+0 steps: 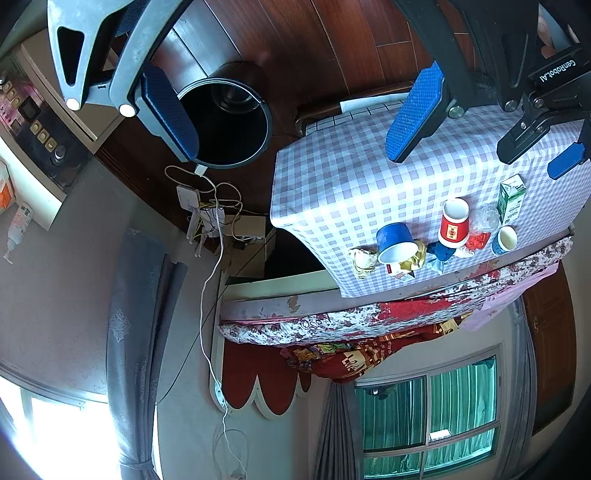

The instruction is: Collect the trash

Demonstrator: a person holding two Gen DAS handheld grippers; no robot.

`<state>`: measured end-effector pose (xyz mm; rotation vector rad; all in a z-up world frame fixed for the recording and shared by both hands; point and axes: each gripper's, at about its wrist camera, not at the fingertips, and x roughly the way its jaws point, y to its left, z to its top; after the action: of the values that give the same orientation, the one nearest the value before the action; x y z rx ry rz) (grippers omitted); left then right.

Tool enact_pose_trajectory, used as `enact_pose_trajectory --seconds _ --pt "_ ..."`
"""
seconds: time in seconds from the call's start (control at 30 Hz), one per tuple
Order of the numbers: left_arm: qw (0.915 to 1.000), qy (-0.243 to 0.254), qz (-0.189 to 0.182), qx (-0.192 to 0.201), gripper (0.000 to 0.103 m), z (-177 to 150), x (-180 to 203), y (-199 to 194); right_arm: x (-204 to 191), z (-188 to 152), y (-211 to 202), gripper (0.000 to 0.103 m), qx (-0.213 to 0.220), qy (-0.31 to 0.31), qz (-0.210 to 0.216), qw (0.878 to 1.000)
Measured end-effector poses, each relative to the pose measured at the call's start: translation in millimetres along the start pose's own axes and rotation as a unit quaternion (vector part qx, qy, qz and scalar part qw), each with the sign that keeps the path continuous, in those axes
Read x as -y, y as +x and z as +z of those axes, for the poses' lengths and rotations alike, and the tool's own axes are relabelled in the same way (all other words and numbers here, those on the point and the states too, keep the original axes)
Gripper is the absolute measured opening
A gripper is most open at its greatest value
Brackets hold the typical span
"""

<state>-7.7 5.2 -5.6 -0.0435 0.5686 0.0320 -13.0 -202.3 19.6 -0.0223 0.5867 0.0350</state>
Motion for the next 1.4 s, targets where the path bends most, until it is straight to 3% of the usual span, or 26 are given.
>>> enact_pose_trajectory --seconds 1.4 --pt "1.0 -0.001 0.001 -0.003 0.102 -2.8 1.8 2.7 0.5 -1.1 -1.8 0.102 0.001 -0.001 -0.001 1.0"
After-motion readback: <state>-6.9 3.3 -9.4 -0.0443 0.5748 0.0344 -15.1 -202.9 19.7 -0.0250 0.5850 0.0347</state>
